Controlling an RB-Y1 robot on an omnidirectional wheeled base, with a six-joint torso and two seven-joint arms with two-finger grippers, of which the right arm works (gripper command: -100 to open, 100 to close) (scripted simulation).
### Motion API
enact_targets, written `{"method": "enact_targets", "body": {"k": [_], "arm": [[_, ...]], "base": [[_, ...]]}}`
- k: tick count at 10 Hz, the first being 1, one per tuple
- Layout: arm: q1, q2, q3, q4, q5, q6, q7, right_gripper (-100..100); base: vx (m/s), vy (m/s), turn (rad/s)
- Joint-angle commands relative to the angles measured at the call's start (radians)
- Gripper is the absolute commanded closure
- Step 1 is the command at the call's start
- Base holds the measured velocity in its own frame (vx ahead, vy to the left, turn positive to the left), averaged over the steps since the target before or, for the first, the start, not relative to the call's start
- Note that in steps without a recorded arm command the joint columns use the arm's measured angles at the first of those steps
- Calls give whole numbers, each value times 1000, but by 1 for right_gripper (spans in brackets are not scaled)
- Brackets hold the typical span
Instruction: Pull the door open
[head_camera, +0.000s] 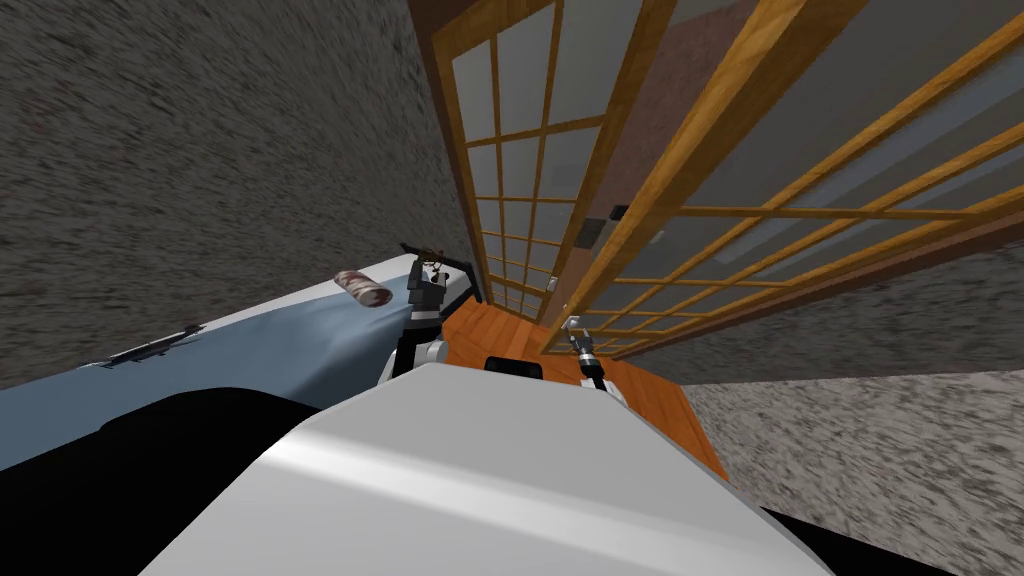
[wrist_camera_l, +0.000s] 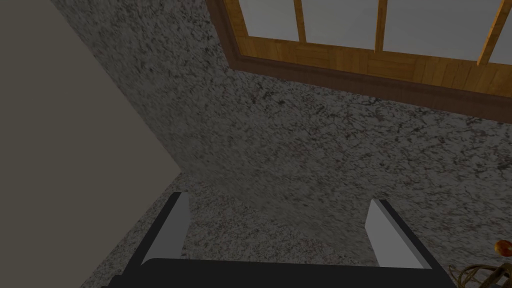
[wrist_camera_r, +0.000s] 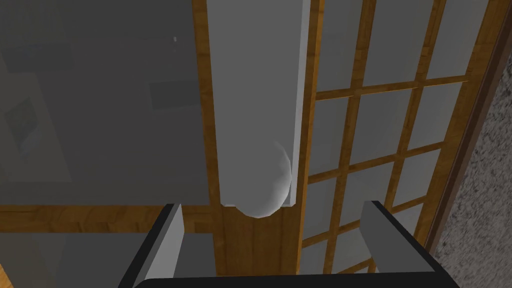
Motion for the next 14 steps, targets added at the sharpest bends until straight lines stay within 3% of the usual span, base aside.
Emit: {"method": "enact_targets", "body": {"k": [1, 2, 4, 5, 10, 14], "arm": [[7, -14, -19, 15, -14, -18, -3, -100], [10, -24, -30, 25, -22, -28, -6, -100], [-1, -25, -30, 53, -22, -42, -1, -100], [-1, -25, -30, 53, -22, -42, -1, 100], [-1, -25, -30, 53, -22, -42, -1, 100], [-7, -23, -15, 53, -55, -35, -87, 100]], "base": [[219, 58, 146], [220, 39, 177], [77, 13, 13], [0, 0, 0], [-5, -3, 3], [-58, -27, 64]]}}
